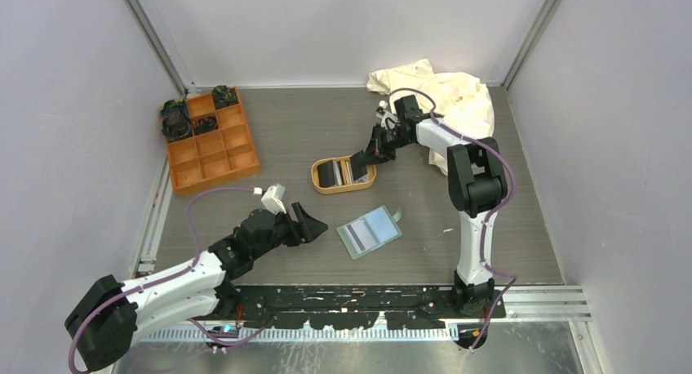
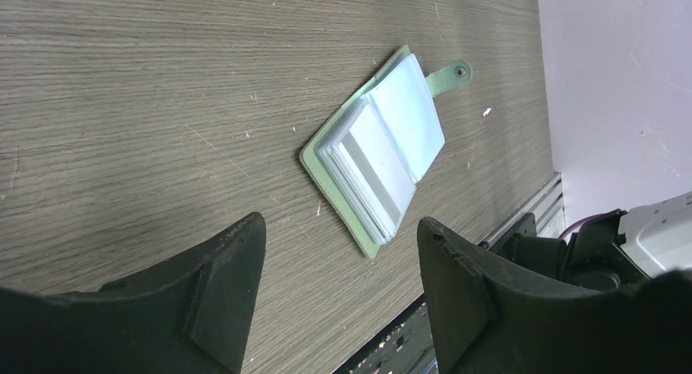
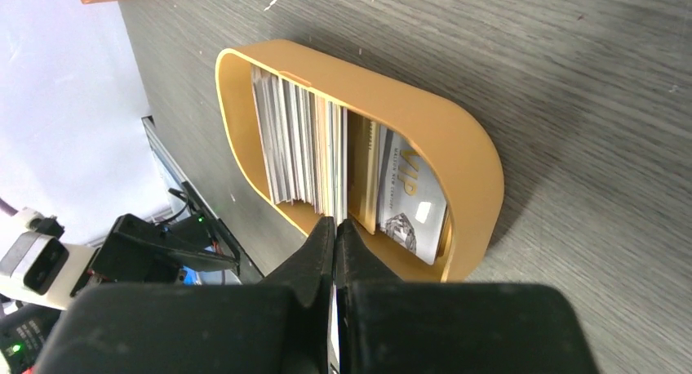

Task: Put the credit cards into the card holder
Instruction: Pick up the credit card from the storage box.

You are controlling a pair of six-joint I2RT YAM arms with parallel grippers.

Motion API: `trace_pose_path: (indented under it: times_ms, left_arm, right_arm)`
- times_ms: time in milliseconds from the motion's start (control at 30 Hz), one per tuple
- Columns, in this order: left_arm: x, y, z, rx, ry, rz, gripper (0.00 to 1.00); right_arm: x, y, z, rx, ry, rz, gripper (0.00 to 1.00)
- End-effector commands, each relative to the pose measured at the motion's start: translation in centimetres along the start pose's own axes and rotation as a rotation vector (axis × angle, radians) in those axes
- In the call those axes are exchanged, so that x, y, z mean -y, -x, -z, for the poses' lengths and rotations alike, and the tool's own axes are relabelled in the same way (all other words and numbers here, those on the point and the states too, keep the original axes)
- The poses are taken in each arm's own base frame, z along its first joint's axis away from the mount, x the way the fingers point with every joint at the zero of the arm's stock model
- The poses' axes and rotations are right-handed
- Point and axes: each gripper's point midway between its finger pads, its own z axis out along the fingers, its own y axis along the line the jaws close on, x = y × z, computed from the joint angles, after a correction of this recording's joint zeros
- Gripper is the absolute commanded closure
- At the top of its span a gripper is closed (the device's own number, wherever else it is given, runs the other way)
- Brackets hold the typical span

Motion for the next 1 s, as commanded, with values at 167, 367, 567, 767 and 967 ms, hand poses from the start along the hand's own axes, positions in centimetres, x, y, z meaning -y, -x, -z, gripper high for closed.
trace_pose_path:
  times_ms: [167, 367, 567, 767, 967]
  left_arm:
    - [2.8, 1.3, 0.4, 0.053, -0.140, 0.031, 0.32]
    - [6.1, 2.0, 1.2, 0.075, -0.305, 0.014, 0.31]
    - [10.0, 3.2, 2.7, 0.120, -0.487, 0.021, 0.31]
    - [13.3, 4.3, 3.8, 0.177, -0.595, -0.022, 0.31]
    - [15.6, 6.0, 3.6, 0.257, -0.626, -0.080, 0.31]
  right_arm:
    - [-5.2, 0.6, 5.2, 0.055, 0.189, 0.144, 0.99]
    - [-9.1, -1.3, 8.1, 0.047, 0.381, 0.224, 0.99]
    - [-12.0, -4.5, 10.7, 0.064, 0.496, 0.320, 0.98]
    - [-14.8, -8.2, 13.6, 0.122, 0.568, 0.486, 0.95]
    - [-16.8, -10.6, 14.8, 0.101, 0.636, 0.598, 0.95]
